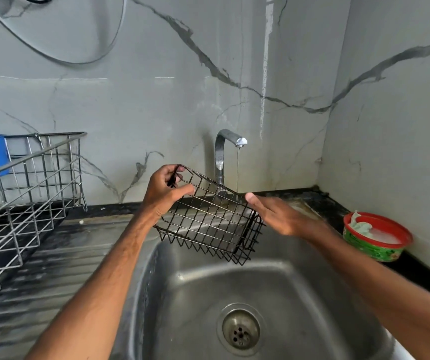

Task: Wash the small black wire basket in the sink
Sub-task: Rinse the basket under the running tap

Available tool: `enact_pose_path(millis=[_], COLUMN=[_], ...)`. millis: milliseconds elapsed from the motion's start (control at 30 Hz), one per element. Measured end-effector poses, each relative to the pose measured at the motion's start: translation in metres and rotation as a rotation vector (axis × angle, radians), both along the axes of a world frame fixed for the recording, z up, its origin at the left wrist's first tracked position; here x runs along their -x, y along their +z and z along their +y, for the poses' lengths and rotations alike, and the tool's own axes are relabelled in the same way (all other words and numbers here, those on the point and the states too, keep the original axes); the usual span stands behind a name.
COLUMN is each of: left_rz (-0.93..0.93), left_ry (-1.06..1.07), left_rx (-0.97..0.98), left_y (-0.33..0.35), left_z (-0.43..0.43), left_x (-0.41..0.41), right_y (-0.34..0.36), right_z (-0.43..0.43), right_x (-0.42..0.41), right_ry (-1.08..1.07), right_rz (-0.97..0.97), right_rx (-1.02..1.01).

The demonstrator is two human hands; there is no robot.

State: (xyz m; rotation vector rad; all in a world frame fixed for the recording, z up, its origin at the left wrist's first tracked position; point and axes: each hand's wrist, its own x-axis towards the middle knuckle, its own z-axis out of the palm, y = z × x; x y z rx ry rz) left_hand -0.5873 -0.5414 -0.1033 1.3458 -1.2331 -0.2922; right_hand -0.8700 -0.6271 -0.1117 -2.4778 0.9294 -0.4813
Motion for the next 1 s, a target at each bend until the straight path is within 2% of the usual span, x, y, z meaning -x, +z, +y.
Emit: enact_pose_path(millis=[200,367,433,533,600,733,833,1000], left_rz=[-0.022,0.084,0.117,0.200,0.237,0.221,0.234,0.331], left_ry=[-0.053,-0.025,-0.036,-0.041,-0.041,-0.077,-0.192,-0.358], left_rx=[-0.003,0.034,0.038,0.049,0.056,-0.056,-0.179,-0.406], left_y=[0.002,0.004,0.003,0.005,0.011,0.020,0.018,0.007], left_z=[-0.003,0.004,0.006,0.008,0.009,0.009,0.013,0.014], left_x=[0.003,-0.014,-0.018,-0.011,-0.004,-0.009,-0.014,-0.017], right_y=[0.016,-0.007,-0.018,-0.025,-0.027,-0.024,-0.026,-0.029], right_z=[0.027,-0.010,-0.020,-0.018,-0.016,-0.014,-0.017,-0.020], right_x=[-0.048,-0.024,-0.013,-0.014,-0.019,-0.027,-0.026,-0.031], right_ry=[0.174,0.098,0.031,-0.032,-0.032,-0.081,-0.143,-0.388], right_rz=[-0.140,-0.118,-0.179,-0.510,-0.610,-0.629,-0.651,-0.675], right_rx=[0.114,0.072,-0.080,-0.565,-0.769,-0.723,-0.678,-0.312])
